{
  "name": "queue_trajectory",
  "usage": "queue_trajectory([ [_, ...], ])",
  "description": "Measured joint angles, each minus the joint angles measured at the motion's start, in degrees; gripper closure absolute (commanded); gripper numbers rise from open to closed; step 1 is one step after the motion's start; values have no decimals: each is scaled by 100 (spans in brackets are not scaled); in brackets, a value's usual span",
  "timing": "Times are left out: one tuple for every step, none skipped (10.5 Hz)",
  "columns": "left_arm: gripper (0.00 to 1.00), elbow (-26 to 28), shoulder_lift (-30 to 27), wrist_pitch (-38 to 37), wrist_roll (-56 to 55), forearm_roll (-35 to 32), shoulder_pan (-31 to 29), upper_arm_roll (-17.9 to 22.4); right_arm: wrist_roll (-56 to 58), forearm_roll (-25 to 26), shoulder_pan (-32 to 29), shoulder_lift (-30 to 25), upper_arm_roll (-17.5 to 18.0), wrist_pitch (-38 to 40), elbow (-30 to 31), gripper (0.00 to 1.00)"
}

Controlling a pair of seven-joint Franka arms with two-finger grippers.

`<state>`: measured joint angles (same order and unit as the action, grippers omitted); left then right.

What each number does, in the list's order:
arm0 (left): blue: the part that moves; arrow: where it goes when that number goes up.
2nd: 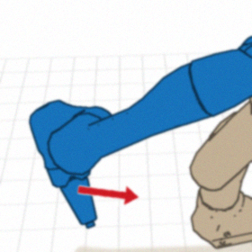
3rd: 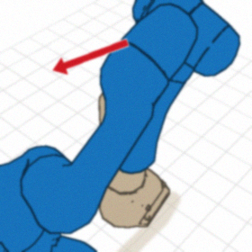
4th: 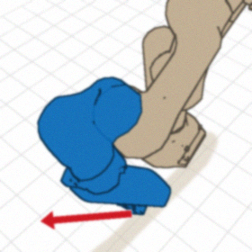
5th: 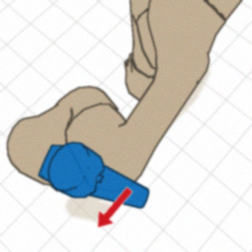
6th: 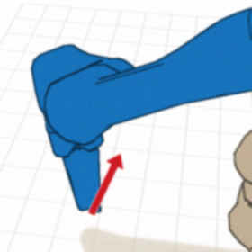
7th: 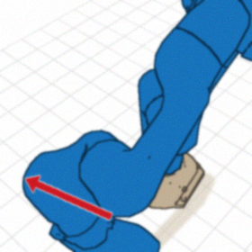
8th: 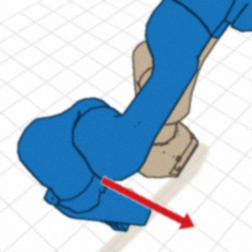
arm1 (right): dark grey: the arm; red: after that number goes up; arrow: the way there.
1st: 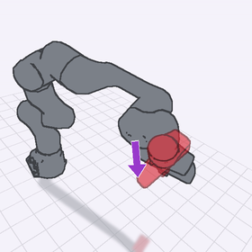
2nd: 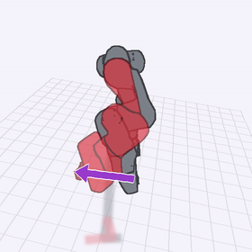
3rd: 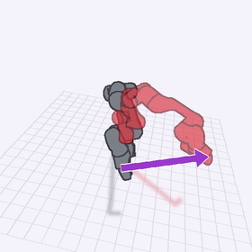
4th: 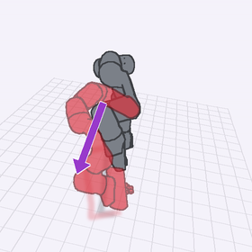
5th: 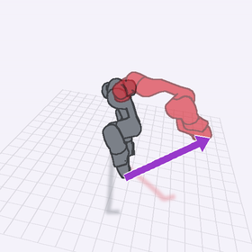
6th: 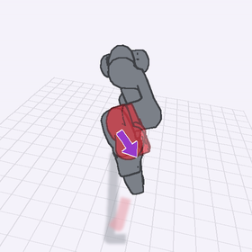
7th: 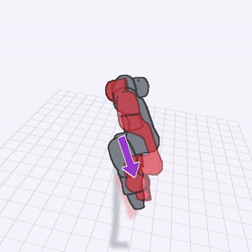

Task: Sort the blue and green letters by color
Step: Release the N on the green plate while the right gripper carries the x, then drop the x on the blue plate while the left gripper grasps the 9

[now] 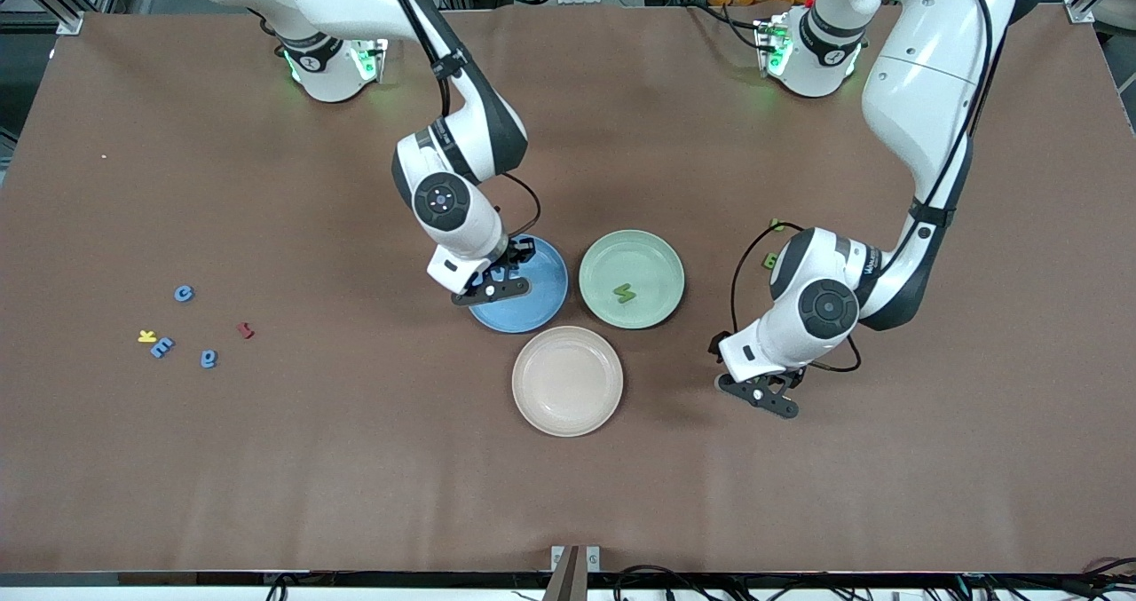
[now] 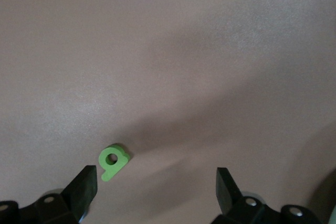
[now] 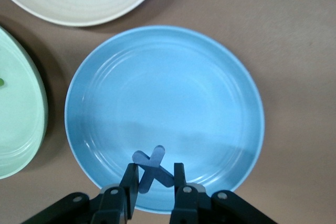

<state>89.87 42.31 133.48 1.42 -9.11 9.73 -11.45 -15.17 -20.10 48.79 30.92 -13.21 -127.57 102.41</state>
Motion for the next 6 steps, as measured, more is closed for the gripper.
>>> queue_trajectory([
  [2, -6, 0, 0, 101, 0, -14, 0, -260, -4, 35, 25, -2, -17, -1, 0],
  [3, -6, 6, 0, 118, 0, -27, 2, -568, -1, 32, 25, -17, -21, -18, 0],
  [6, -6, 32, 3, 130, 0, -44, 2, -719, -1, 11, 24, -51, -17, -49, 0],
  [6, -6, 72, 15, 184, -14, -60, 8, -766, -1, -42, 24, -83, -13, -62, 0],
  [7, -7, 120, 25, 238, -41, -69, 49, -787, -1, -146, 23, -99, -12, -65, 0],
  [10, -8, 177, 55, 300, -46, -82, 91, -809, -1, -330, 6, -117, -2, -76, 0],
])
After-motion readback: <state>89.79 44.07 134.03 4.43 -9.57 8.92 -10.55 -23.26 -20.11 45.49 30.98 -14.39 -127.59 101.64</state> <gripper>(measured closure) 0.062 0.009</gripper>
